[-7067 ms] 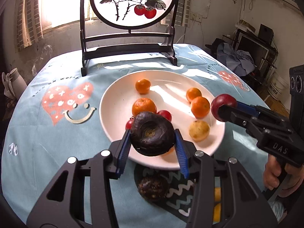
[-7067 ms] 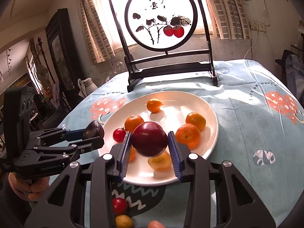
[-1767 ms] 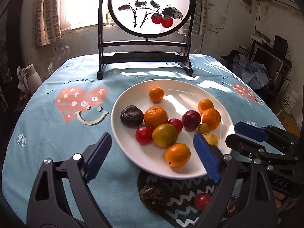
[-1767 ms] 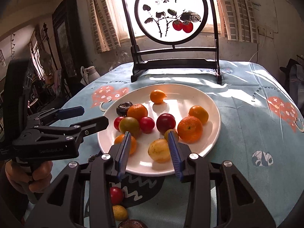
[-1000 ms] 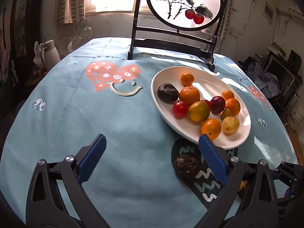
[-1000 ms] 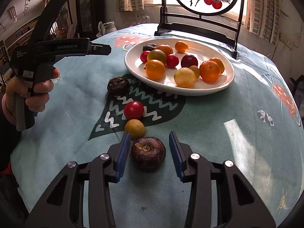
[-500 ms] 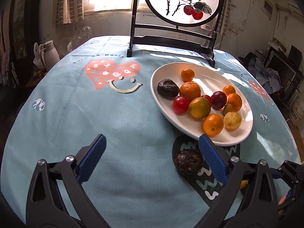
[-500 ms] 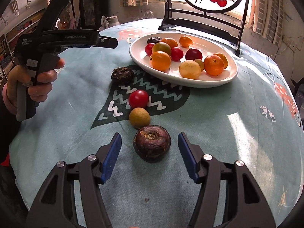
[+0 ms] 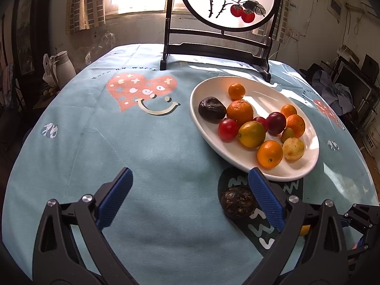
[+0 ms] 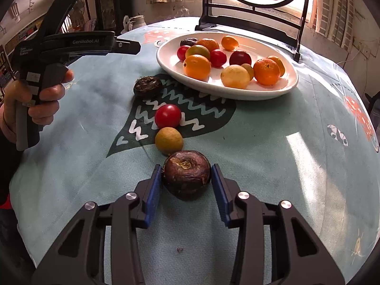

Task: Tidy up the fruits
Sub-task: 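Grasp a dark brown fruit with the right tool while the left tool grasps another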

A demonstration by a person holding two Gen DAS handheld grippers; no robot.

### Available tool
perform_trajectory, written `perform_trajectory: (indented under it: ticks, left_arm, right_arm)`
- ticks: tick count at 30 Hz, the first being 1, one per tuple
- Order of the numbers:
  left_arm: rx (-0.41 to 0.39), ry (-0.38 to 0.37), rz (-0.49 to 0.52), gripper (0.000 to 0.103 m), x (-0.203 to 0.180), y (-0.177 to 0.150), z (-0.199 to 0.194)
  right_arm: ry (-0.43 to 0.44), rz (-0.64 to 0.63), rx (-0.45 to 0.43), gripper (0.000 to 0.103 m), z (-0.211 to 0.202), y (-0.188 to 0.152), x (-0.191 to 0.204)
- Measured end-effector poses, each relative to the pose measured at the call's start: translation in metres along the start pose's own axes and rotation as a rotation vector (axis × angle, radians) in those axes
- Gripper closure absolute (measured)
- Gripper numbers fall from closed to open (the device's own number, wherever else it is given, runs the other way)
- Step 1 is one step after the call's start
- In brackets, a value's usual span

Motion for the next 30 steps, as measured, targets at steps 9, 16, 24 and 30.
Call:
perform_trajectory:
  ticks: [9, 16, 24, 30]
  left_arm:
    - [0.052, -0.036, 0.066, 0.004, -0.016, -0.009, 0.010]
    - [0.129, -0.093, 0.198, 0.017, -0.049, -0.028, 0.026]
    - [0.197, -0.120, 0.214, 0.045, -0.053, -0.039, 0.042]
    - [0.186, -0.080, 0.257, 0.051, -0.058, -0.044, 0.048]
  right_arm:
    - [0.080, 0.278, -0.017, 0.061, -0.009, 0.007, -0.047]
    - [0.088, 0.287, 0.020, 0.061, -0.002, 0.004, -0.048]
    - [0.083, 0.279, 0.024, 0.061, -0.002, 0.001, -0.046]
    - [0.076, 0.272, 0.021, 0.061, -0.002, 0.002, -0.045]
Point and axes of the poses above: each gripper's, at about its wrist camera, not at the fingertips, and z roughly the way its jaws point, x to its left, y to its top, the point moved 3 cm from there along z, roughly the way its jaws point, and after that the axes turned 13 degrees about -y, right-handed, at the moved point
